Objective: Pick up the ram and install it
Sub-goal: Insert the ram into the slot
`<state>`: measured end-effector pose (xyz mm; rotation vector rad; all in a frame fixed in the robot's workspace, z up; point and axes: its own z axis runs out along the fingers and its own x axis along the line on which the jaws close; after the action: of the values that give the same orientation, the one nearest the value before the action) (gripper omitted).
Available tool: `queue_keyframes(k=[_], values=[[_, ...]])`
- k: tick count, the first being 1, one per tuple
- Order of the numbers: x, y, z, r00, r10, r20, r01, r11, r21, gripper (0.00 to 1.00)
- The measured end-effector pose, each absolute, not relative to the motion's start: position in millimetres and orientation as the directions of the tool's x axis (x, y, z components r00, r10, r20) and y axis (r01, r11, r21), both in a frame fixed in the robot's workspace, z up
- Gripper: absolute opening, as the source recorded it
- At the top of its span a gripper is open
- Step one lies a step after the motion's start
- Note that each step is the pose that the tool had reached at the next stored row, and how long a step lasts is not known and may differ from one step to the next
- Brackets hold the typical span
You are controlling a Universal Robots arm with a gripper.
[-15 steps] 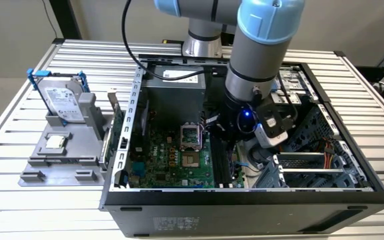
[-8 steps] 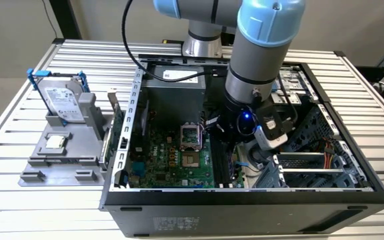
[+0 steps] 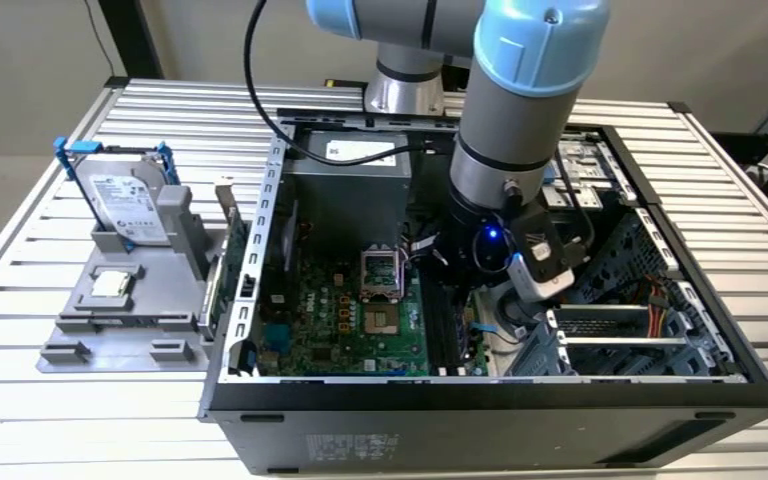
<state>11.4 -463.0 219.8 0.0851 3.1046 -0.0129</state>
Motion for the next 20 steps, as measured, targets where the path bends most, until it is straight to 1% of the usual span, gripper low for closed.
queue_keyframes(k=[20], values=[[10.5,-462.9,220.1,-0.999,0.04,-0.036,0.04,0.999,-0.007,0.0]])
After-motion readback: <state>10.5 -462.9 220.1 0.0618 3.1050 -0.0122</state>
